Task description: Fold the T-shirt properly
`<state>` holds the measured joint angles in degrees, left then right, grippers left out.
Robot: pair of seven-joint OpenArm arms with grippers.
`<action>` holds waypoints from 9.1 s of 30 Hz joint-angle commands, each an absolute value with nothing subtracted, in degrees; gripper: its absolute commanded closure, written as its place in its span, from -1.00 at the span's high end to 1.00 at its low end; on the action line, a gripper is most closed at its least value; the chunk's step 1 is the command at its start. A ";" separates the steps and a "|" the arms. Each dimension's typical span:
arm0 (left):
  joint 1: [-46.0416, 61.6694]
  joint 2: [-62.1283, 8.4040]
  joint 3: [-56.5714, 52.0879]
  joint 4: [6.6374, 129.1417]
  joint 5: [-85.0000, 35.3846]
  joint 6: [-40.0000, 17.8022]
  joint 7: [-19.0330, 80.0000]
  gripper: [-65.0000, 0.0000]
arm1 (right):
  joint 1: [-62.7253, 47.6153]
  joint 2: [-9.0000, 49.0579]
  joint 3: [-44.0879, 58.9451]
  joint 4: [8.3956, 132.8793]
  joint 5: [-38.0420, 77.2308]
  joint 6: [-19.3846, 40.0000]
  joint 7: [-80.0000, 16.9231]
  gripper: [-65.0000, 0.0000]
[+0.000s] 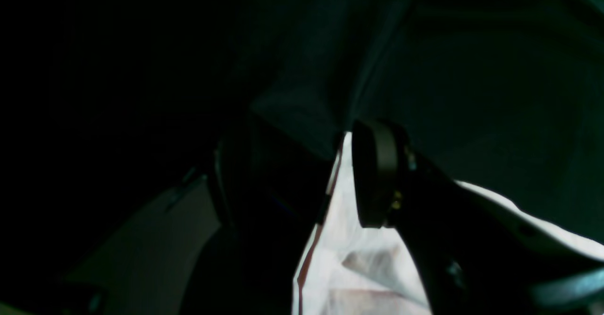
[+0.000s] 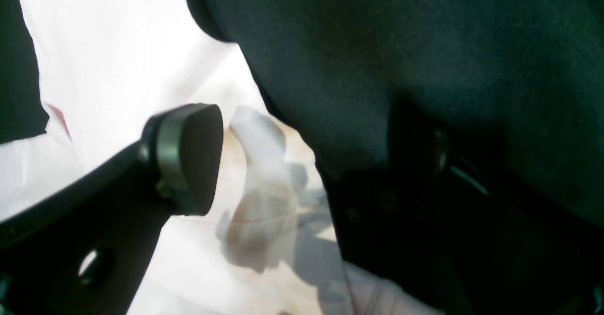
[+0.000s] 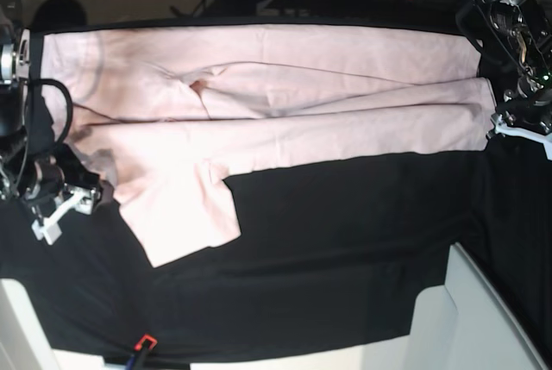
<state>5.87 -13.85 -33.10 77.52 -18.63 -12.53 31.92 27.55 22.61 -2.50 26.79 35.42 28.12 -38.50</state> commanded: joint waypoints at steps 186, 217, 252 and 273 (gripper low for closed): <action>-10.24 -13.32 -18.86 64.92 -19.03 -12.44 16.31 -1.00 | 25.54 22.02 -2.33 57.19 35.65 30.46 -48.48 -1.00; -1.10 -14.29 -19.56 69.93 -19.38 -12.79 16.31 -1.00 | 17.36 22.29 5.23 63.34 35.65 30.37 -53.49 -1.00; 10.95 -17.01 -18.86 73.71 -18.86 -12.79 16.04 -1.00 | 4.44 21.58 5.32 68.53 35.65 30.29 -53.14 -1.00; 5.23 -12.88 -19.30 60.53 -6.64 -12.53 2.86 -1.00 | 2.24 19.47 5.32 68.53 35.38 30.29 -53.23 -1.00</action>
